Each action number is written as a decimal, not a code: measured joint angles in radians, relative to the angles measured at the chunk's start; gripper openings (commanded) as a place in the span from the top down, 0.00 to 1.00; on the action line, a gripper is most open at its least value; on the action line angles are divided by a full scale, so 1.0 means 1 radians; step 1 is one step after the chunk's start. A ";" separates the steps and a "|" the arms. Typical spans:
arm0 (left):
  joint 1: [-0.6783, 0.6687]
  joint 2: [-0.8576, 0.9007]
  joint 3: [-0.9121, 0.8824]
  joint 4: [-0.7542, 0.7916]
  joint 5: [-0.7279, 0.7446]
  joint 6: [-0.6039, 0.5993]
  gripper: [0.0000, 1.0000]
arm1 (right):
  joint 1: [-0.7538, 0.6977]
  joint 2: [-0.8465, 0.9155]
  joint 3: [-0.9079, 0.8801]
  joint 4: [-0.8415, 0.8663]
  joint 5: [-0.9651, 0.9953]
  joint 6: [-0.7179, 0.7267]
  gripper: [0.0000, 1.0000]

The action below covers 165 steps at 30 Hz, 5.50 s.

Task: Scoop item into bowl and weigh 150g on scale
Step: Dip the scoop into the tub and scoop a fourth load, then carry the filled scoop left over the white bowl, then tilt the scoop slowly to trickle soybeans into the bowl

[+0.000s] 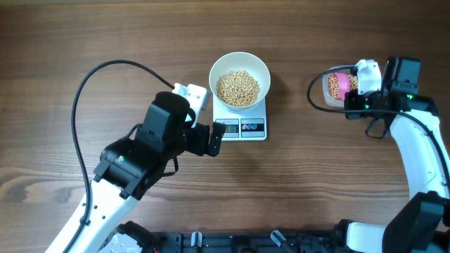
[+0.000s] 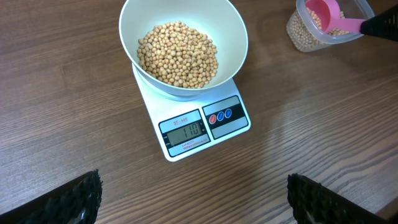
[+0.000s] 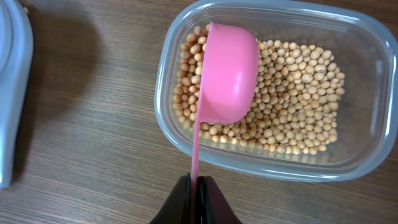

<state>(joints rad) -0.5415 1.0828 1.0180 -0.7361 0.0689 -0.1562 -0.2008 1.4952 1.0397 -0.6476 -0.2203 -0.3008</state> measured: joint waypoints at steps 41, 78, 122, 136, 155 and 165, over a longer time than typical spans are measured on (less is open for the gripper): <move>0.000 0.000 0.000 0.000 0.000 0.000 0.00 | -0.441 0.011 -0.004 -0.011 -0.562 0.289 0.96; 0.000 0.000 0.000 0.000 0.000 0.000 0.00 | -0.132 0.008 -0.009 0.286 -1.062 0.586 0.96; 0.000 0.000 0.000 0.000 0.000 0.000 0.00 | 0.436 0.008 -0.008 0.346 -0.307 0.206 0.96; 0.000 0.000 0.000 0.000 0.000 0.000 0.00 | 0.475 -0.013 -0.003 0.352 -0.223 0.152 0.96; 0.000 0.000 0.000 0.000 0.000 0.000 0.00 | 0.475 -0.016 -0.003 0.335 -0.182 0.126 0.96; 0.000 0.000 0.000 0.000 0.000 0.000 0.00 | 0.475 -0.016 -0.003 0.335 -0.183 0.120 0.96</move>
<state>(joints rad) -0.5415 1.0828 1.0180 -0.7357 0.0689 -0.1562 0.2741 1.4788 1.0367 -0.3130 -0.4030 -0.1810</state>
